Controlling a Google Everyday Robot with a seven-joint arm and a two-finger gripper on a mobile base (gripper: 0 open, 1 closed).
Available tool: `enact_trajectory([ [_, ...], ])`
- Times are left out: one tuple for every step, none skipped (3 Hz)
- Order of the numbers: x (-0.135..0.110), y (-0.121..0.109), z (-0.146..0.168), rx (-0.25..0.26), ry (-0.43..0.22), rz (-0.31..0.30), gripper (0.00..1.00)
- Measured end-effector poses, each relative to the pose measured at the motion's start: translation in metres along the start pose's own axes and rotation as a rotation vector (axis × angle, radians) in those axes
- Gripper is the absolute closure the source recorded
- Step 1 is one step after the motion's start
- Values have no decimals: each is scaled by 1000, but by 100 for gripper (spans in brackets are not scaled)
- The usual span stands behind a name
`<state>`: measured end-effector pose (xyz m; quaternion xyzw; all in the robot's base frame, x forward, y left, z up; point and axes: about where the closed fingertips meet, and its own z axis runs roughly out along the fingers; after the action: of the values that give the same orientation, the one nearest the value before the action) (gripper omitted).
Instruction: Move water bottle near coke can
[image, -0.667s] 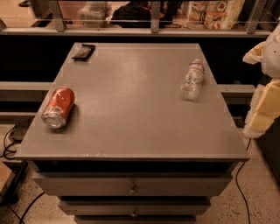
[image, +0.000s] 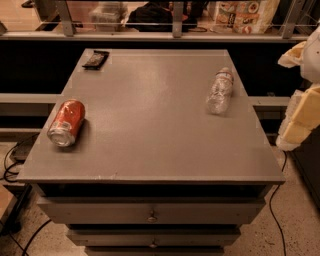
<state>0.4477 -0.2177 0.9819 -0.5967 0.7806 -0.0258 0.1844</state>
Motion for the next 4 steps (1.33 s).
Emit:
enact_trajectory([
  [-4, -13, 9, 35, -51, 53, 0],
  [-9, -35, 22, 92, -126, 137, 0],
  [-15, -103, 63, 124, -184, 257, 0],
  [-16, -103, 65, 123, -187, 260, 0],
])
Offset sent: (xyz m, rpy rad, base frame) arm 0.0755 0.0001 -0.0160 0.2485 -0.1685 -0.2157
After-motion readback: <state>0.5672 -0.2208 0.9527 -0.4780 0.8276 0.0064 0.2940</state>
